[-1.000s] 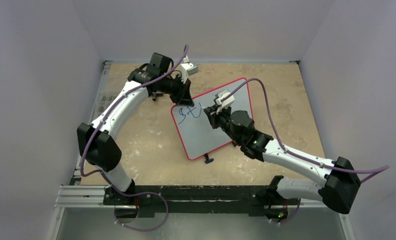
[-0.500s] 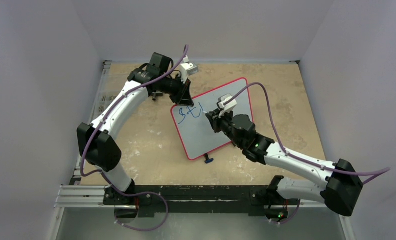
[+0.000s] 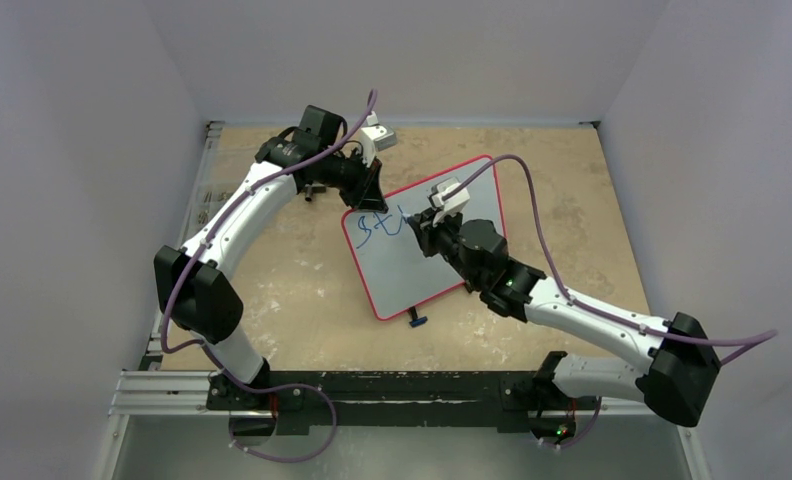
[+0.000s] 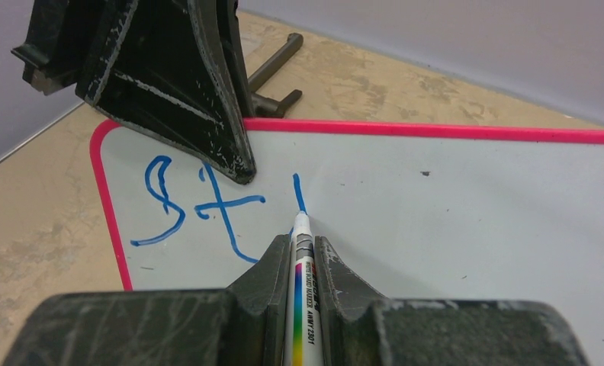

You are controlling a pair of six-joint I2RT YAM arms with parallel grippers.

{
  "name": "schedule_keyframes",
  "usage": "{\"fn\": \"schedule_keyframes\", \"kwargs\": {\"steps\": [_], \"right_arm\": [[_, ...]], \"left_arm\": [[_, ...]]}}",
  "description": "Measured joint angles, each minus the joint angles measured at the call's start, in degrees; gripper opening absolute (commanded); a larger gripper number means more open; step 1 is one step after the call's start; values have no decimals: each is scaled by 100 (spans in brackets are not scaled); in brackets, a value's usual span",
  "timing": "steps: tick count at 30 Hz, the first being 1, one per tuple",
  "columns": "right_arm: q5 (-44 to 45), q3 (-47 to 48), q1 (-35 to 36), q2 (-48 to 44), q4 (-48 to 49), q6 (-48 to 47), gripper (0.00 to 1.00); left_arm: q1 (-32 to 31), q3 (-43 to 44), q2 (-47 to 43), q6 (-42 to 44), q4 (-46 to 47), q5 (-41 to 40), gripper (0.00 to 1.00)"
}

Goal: Write a sentence on the whiteboard

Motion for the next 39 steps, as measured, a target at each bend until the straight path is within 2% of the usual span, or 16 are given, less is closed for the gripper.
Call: {"fn": "schedule_keyframes", "kwargs": {"steps": [20, 32, 39], "right_arm": [[422, 387, -13, 164, -94, -160, 0], [671, 352, -85, -531, -321, -162, 0], [706, 295, -153, -374, -321, -162, 0]], "left_arm": [[0, 0, 0, -2, 0, -2, 0], [-20, 13, -4, -2, -11, 24, 0], [-20, 13, -9, -2, -13, 24, 0]]}}
